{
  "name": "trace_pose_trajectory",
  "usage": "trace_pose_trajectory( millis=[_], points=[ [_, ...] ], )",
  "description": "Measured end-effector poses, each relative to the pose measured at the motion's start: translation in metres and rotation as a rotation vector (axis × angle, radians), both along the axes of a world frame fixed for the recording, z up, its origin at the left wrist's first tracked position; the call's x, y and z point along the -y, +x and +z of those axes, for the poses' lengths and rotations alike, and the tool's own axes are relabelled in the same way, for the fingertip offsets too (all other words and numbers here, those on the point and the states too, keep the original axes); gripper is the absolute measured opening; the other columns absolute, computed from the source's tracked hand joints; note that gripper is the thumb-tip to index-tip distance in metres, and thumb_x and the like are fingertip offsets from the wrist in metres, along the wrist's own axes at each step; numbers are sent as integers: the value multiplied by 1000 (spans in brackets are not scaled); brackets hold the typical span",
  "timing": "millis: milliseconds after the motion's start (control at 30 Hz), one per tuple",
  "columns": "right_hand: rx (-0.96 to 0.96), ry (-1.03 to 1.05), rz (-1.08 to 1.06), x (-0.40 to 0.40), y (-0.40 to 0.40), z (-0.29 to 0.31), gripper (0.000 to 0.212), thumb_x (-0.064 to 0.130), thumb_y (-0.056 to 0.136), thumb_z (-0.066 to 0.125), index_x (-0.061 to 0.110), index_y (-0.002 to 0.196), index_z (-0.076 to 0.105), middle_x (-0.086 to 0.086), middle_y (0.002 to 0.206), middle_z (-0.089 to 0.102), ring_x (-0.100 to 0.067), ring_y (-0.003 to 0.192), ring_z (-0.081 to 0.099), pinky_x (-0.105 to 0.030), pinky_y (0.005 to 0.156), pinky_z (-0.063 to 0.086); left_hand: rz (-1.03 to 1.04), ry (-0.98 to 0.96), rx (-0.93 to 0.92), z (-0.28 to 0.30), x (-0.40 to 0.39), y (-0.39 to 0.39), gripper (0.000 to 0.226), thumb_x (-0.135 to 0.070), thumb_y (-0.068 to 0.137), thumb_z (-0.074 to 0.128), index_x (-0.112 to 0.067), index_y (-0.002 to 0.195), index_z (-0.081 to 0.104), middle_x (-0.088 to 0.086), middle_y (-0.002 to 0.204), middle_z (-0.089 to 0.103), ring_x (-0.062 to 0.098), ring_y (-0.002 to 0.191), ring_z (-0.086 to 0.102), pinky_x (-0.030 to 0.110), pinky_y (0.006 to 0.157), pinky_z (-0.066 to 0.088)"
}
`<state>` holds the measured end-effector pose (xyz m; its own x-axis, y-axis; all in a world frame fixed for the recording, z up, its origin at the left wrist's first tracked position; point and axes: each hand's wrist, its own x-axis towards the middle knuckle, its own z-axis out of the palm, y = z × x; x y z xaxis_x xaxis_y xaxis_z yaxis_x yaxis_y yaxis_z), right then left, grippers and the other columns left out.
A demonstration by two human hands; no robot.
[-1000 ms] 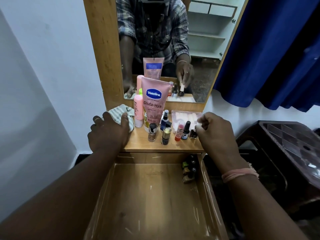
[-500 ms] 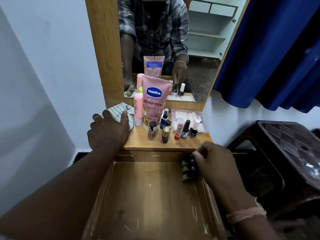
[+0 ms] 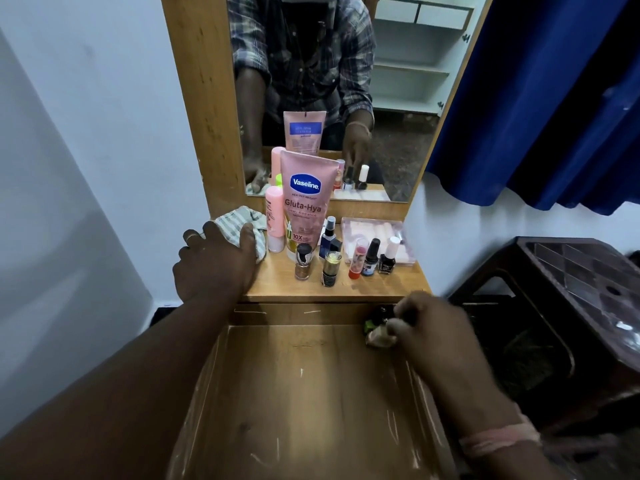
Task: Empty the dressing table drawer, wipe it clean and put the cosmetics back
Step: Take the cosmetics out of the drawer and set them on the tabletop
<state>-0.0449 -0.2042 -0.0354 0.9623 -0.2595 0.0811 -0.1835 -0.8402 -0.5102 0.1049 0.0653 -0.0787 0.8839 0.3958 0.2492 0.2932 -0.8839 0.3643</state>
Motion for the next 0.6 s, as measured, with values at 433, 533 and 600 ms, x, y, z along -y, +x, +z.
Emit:
trace_pose_trajectory(
  millis=[433, 533, 600],
  points=[
    [218, -55, -106, 20, 69, 36, 14, 17, 86, 75, 19, 95, 65, 0, 86, 65, -22, 88, 63, -34, 77, 49, 2, -7, -7, 0, -1, 1, 83, -80, 92, 20, -14, 133, 47, 21, 129, 55, 41, 107, 63, 48, 84, 52],
    [240, -86, -93, 19, 73, 30, 18, 16, 87, 75, 16, 104, 67, -6, 97, 71, -22, 87, 60, -34, 78, 47, 6, -12, -15, 1, -1, 1, 84, -81, 91, 19, -15, 134, 46, 20, 130, 54, 40, 109, 63, 48, 86, 52],
    [244, -105, -88, 19, 73, 29, 28, 17, 87, 75, 14, 114, 66, -9, 105, 72, -27, 95, 63, -34, 80, 47, 6, -17, -11, 1, -1, 2, 84, -81, 91, 19, -15, 135, 46, 20, 130, 54, 40, 109, 63, 48, 86, 52]
  ],
)
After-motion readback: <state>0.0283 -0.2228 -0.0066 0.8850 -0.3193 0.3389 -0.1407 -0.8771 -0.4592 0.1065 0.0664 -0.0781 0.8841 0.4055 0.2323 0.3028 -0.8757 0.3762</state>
